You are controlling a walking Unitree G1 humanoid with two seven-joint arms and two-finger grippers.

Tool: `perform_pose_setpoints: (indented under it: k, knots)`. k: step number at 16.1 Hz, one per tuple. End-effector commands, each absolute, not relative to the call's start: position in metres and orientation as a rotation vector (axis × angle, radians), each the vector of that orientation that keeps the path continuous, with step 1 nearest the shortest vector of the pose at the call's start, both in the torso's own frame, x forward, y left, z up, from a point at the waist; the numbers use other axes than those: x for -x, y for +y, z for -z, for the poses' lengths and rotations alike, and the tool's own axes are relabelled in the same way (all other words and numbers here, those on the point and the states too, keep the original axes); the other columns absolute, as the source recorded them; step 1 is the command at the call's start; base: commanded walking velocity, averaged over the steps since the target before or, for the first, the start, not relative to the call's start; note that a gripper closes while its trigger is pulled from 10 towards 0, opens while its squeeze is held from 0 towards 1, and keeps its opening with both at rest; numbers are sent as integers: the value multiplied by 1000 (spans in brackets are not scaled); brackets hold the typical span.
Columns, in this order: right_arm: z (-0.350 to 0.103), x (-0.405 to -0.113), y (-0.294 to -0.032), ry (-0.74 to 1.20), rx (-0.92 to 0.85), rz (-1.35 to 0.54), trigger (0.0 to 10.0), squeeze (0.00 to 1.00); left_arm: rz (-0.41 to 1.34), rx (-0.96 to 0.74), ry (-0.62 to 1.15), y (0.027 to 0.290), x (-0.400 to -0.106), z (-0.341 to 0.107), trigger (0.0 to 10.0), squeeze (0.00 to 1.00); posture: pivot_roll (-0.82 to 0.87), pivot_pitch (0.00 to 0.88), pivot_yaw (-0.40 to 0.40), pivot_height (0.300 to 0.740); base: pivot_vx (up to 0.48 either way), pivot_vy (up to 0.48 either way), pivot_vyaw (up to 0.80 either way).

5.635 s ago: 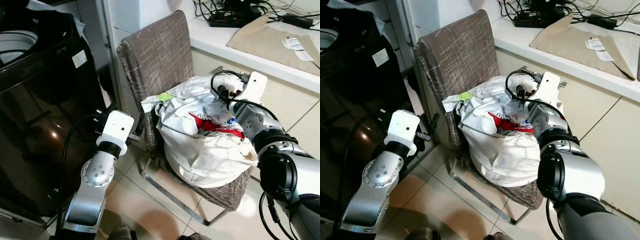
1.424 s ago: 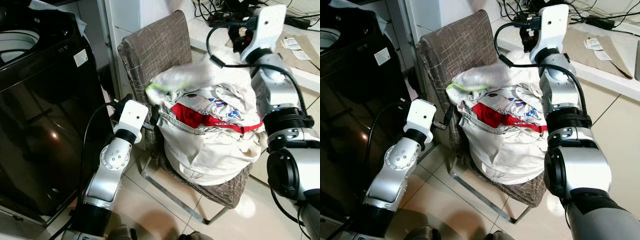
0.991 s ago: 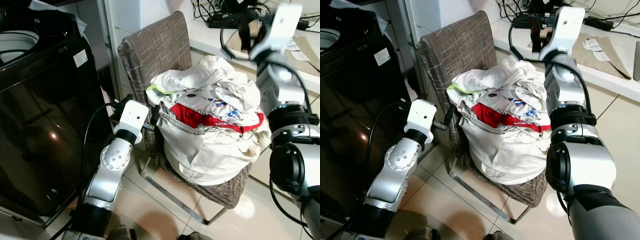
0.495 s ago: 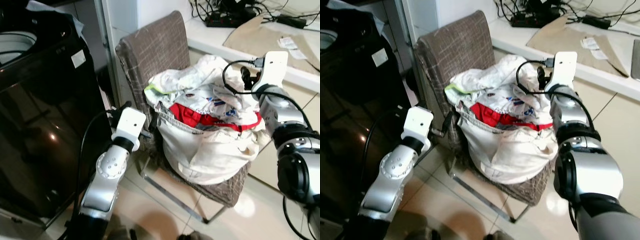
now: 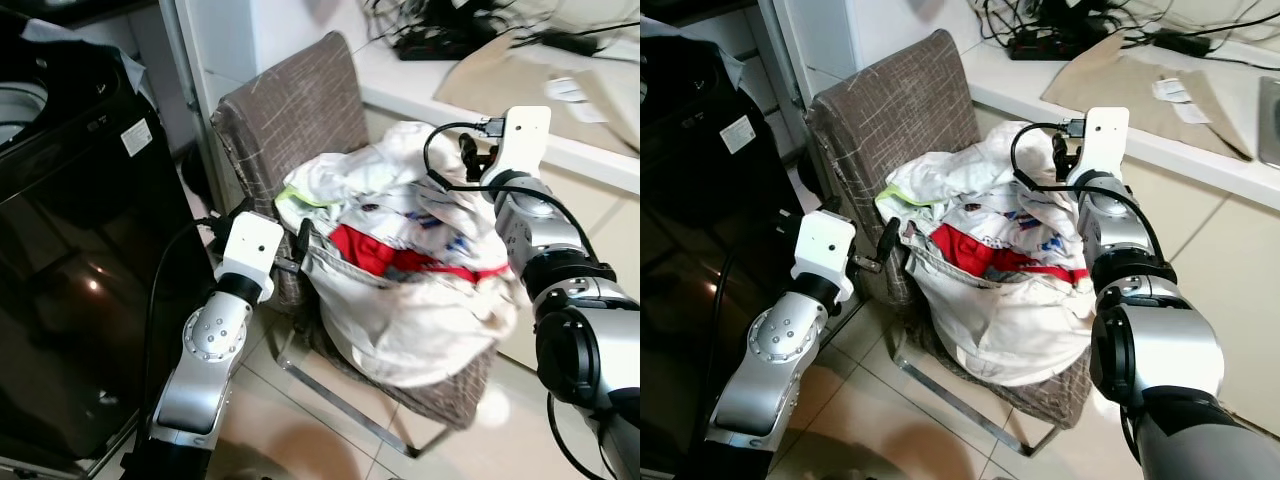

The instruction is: Clothes washing

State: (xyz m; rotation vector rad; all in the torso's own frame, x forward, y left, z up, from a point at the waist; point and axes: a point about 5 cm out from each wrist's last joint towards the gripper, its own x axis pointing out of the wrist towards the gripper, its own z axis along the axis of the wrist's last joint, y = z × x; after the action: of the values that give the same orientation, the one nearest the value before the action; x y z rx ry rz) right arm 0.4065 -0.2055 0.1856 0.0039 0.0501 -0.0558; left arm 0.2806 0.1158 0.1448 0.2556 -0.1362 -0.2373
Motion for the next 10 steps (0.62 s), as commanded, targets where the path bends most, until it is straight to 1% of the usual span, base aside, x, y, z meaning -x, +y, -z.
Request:
perform_pose_setpoints:
  k: [1, 2, 4, 6, 8, 10]
  knots:
    - [-182, -407, -203, 95, -167, 59, 10000, 0, 215, -263, -129, 118, -278, -145, 10000, 0, 81, 77, -18, 740, 0, 0, 0]
    - [-180, -407, -203, 116, -256, 63, 10000, 0, 217, -259, -128, 118, -277, -145, 10000, 0, 81, 81, -18, 740, 0, 0, 0]
    - [-185, -408, -206, 104, -84, 79, 10000, 0, 218, -257, -122, 119, -275, -144, 10000, 0, 89, 92, -17, 740, 0, 0, 0]
    - [-192, -410, -209, 89, -64, 79, 10000, 0, 220, -258, -113, 120, -272, -143, 10000, 0, 97, 103, -16, 740, 0, 0, 0]
    - [-178, -406, -215, 163, -262, 117, 10000, 0, 217, -262, -106, 122, -269, -143, 10000, 0, 110, 113, -14, 740, 0, 0, 0]
    - [-168, -403, -216, 206, -318, 142, 10000, 0, 215, -266, -103, 123, -267, -144, 10000, 0, 118, 119, -9, 740, 0, 0, 0]
